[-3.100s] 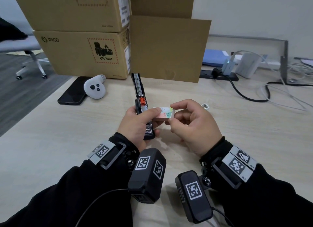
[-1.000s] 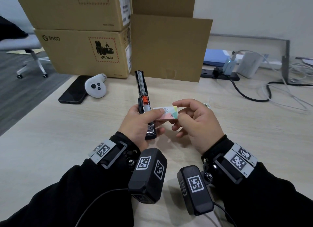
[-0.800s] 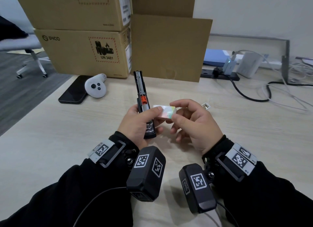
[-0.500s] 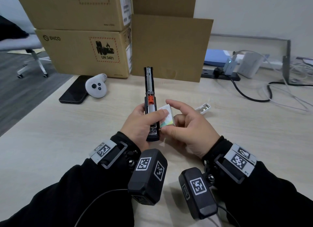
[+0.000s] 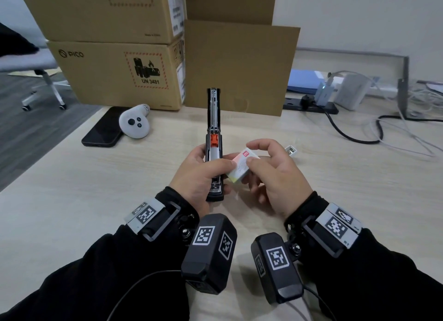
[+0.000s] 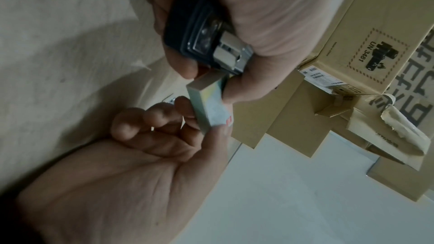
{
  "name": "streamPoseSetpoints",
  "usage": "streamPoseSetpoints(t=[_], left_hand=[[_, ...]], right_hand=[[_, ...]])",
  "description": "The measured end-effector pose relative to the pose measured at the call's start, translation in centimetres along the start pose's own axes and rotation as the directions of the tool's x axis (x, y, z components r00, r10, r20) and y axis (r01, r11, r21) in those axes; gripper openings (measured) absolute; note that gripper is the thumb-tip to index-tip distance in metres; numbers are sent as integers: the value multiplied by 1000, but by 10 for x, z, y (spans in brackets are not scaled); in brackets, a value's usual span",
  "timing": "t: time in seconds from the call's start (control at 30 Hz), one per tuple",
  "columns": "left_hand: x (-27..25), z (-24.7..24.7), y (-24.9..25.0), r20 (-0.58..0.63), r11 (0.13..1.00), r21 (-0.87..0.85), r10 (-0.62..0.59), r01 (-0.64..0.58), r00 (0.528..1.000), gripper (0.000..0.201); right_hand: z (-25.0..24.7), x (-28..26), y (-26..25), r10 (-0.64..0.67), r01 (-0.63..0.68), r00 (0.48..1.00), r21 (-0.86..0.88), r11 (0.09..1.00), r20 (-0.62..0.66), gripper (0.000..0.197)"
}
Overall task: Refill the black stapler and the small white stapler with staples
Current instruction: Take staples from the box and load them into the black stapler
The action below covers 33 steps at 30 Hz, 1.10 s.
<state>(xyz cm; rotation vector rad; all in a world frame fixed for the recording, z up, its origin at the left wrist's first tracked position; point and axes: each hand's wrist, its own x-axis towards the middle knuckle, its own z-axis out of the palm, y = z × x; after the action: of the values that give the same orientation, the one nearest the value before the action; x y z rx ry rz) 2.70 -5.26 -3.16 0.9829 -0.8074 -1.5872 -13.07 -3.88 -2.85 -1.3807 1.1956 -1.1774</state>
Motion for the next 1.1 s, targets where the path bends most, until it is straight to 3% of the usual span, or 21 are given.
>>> streamPoseSetpoints(t=[0.1, 0.23, 0.4, 0.6, 0.87, 0.97, 1.1], left_hand=[[-2, 1, 0, -16, 1000, 10, -2, 3, 1000, 36], [-3, 3, 2, -21, 1000, 2, 2, -2, 1000, 40], [-6, 4, 5, -49, 1000, 5, 11, -11, 999, 25], [-6, 2, 7, -122, 999, -37, -39, 35, 992, 29], [-2, 0, 8, -136, 989, -98, -122, 110, 983, 39], [0, -1, 8, -131, 988, -93, -137, 126, 982, 52], [1, -1, 6, -163, 983, -159, -118, 92, 980, 55]], right_hand=[[1, -2, -2, -5, 5, 1000, 40, 999, -8, 26], [2, -4, -5, 31, -29, 1000, 140, 990, -7, 16], [4, -5, -7, 71, -71, 997, 214, 974, 6, 6], [1, -5, -9, 69, -71, 998, 215, 974, 16, 19], [1, -2, -3, -16, 21, 997, 62, 998, -80, 35], [-1, -3, -3, -87, 86, 993, -12, 996, -74, 37], [-1, -1, 1, -236, 230, 968, -70, 971, -88, 38]])
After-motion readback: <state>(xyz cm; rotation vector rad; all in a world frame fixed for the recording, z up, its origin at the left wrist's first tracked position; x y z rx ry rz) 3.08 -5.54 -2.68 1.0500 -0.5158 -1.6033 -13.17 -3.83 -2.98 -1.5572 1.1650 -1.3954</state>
